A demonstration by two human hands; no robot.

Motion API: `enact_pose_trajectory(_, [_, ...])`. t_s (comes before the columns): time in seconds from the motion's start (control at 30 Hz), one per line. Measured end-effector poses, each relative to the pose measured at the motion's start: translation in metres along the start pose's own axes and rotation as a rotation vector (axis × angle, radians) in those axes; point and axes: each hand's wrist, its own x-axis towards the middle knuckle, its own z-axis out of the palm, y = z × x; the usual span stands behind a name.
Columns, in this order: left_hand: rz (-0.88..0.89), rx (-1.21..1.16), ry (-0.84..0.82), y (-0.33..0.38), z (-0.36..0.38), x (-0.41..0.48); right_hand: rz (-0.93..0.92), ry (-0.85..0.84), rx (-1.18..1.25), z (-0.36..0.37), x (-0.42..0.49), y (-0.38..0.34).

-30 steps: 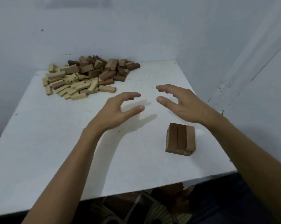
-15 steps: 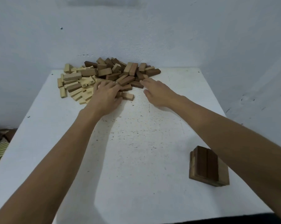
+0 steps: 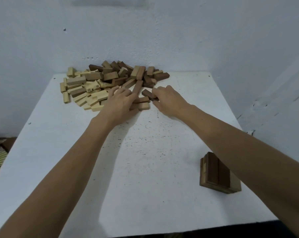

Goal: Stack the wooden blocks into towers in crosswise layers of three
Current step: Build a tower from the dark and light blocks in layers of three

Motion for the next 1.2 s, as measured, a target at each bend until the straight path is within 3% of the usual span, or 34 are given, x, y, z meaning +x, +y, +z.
enact_pose_trajectory(0.33, [0.078, -0.213, -0.054, 0.029, -0.016, -0.058, -0.044, -0.089, 0.084, -0.010, -0.041, -0.013])
enact_pose_trajectory(0.77, [-0.120, -0.538, 0.006, 0.052, -0.025, -0.164, -0.077, -0.351, 0.143, -0.019, -0.115, -0.090])
enact_pose_trajectory(1.2, [-0.168, -0.545, -0.036, 0.062, -0.025, -0.201, 0.013, -0.300, 0.348, 0.010, -0.164, -0.098])
